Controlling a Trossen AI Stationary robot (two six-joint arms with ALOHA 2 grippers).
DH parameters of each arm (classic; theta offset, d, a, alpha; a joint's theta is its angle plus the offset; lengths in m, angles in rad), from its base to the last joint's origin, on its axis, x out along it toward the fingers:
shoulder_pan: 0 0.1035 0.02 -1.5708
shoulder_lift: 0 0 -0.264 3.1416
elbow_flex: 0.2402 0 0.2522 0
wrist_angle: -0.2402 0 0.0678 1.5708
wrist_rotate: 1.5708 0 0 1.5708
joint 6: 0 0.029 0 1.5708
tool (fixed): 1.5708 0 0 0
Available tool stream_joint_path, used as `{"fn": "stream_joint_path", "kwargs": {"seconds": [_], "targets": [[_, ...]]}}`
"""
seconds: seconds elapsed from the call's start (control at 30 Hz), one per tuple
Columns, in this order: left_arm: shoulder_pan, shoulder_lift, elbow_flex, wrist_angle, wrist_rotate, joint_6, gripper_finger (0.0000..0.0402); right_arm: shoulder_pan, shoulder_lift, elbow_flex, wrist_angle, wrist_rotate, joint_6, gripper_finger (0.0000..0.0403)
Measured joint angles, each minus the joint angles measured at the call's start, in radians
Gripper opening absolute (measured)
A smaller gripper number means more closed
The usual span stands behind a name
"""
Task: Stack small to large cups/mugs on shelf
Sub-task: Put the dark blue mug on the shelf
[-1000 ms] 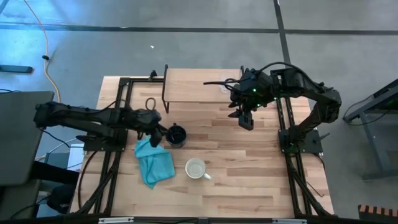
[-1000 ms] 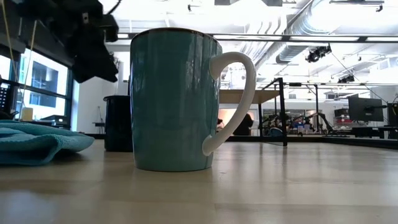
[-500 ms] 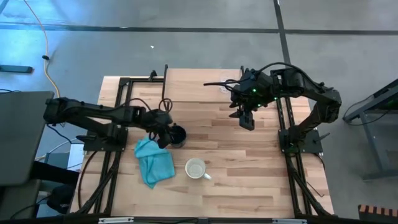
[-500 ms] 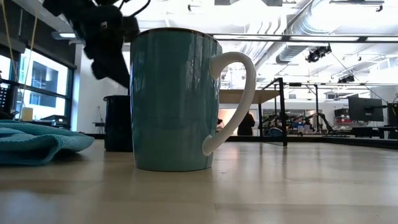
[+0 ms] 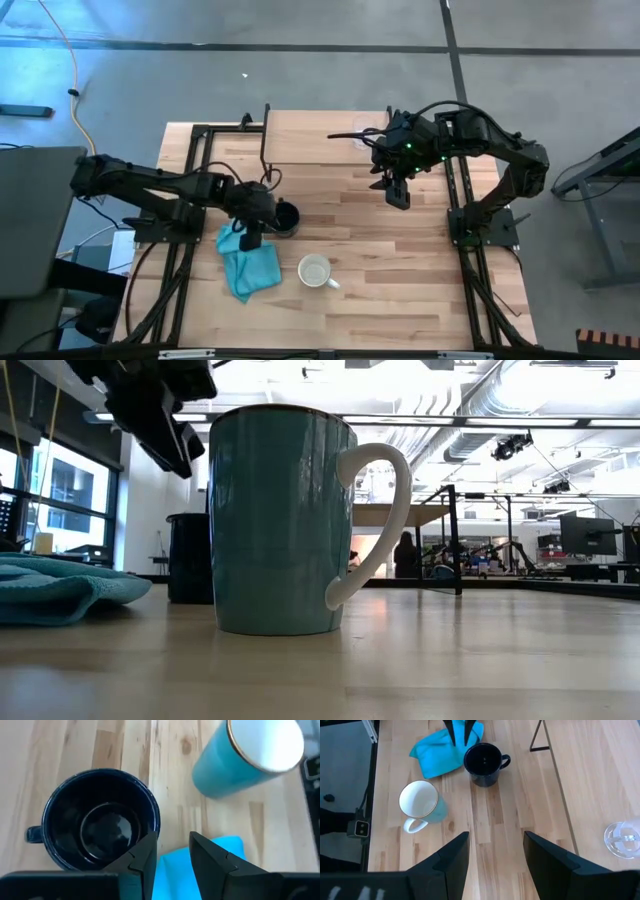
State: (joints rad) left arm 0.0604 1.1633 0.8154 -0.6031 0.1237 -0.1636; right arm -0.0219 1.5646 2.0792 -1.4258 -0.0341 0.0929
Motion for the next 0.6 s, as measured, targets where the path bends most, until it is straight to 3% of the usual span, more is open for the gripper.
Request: {"fn": "stream_joint_path", "kwargs": {"seconds": [0.6], "targets": [[-0.028, 0.165, 0.026, 0.014, -0.057, 0.125, 0.0104, 0.0, -0.001, 0.001, 0.01, 0.0, 0.022, 0.0179]]}}
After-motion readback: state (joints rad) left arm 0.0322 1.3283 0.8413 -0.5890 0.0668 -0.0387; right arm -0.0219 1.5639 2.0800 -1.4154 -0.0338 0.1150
